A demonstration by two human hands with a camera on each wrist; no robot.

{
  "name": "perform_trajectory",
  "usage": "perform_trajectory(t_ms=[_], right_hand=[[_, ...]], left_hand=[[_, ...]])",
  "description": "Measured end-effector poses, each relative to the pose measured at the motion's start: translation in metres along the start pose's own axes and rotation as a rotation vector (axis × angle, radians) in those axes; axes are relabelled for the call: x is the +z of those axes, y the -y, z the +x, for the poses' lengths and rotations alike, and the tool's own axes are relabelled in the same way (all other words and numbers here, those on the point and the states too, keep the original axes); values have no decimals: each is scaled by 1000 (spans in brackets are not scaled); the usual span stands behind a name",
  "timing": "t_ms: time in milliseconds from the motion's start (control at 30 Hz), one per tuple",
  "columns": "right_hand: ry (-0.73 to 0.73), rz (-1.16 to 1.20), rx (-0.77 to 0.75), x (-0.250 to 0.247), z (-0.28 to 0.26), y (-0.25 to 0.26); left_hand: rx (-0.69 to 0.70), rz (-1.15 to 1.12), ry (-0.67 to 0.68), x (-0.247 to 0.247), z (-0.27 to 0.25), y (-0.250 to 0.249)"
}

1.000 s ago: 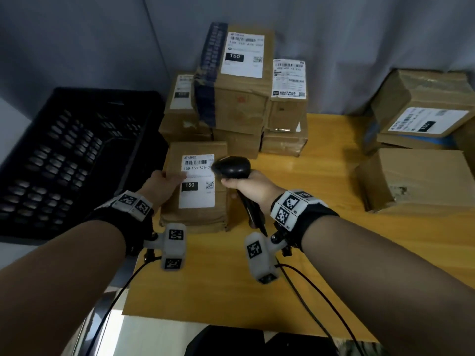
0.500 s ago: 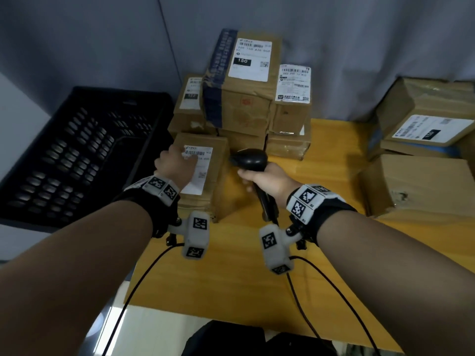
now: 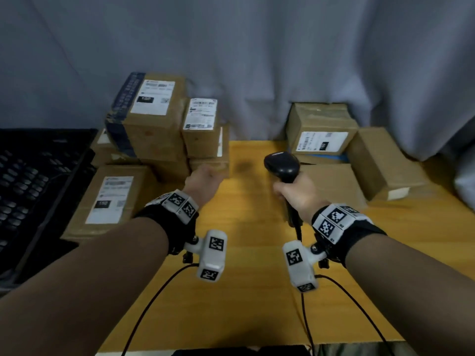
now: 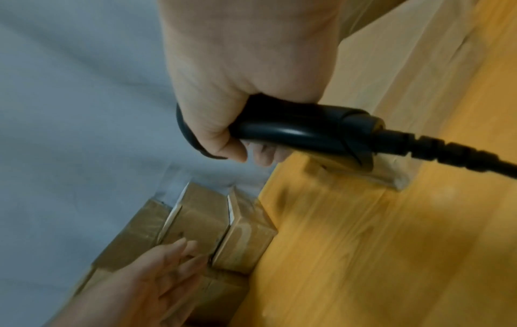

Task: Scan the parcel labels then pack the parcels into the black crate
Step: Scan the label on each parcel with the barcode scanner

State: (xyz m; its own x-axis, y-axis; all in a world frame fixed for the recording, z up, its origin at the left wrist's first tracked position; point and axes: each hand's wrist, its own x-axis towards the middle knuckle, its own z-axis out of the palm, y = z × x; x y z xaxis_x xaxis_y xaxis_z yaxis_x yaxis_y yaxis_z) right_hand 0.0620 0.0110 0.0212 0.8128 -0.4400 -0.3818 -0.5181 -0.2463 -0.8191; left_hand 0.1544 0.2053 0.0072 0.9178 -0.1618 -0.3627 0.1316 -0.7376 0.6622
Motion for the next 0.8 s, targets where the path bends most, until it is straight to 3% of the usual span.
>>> perform_trajectory(t_ms=[233, 333, 467, 600, 633, 800], right_hand=[[-45, -170, -45, -112, 19, -33], [-18, -196, 39, -147, 33, -55], [41, -217, 135, -163, 44, -87], [89, -48, 130, -156, 43, -111], [90, -7, 114, -154, 42, -112], [19, 176, -44, -155, 43, -97]], left_hand=[[4, 50, 124, 82, -8, -66], [2, 7, 149, 101, -7, -85], [-63, 39, 281, 123, -8, -95], [-176, -60, 539, 136, -24, -92], [-180, -115, 548, 135, -26, -92], [-65, -382, 161, 97, -16, -98]])
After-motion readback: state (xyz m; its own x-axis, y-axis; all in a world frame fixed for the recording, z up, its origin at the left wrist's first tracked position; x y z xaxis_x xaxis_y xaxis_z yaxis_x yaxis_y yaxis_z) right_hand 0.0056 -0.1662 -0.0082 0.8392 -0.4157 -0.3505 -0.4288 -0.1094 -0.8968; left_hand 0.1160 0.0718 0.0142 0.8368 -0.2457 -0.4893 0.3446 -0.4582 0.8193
